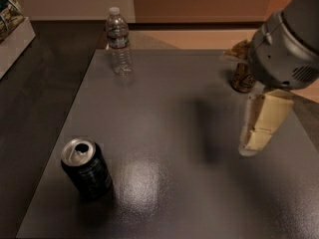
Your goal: Pick pepsi can
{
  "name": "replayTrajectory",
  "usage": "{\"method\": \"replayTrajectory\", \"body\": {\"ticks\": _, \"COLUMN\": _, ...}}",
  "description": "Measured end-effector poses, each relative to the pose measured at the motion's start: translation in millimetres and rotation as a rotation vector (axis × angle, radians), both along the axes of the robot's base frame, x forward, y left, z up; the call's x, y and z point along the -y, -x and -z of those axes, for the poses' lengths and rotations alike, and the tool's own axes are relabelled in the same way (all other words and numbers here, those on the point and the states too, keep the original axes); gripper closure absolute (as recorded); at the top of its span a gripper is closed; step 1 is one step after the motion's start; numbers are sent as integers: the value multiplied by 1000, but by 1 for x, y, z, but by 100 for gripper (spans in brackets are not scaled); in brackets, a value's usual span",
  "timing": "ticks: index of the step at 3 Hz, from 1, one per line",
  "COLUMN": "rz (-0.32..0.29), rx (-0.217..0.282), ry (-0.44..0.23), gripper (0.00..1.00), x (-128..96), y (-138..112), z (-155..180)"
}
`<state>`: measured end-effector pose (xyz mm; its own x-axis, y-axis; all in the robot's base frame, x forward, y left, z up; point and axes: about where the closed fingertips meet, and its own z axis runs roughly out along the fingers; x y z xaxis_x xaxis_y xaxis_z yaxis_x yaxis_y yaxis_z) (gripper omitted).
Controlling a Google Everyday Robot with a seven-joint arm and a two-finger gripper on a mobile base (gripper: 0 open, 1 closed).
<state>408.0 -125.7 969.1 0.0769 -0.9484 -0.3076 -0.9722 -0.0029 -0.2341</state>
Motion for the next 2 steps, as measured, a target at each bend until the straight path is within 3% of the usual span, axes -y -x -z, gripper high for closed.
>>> {"method": "replayTrajectory", "body": {"ticks": 2, "rz": -192, "rx": -13, "ry": -56, "gripper": 0, "x": -79, "y": 33, "z": 23}}
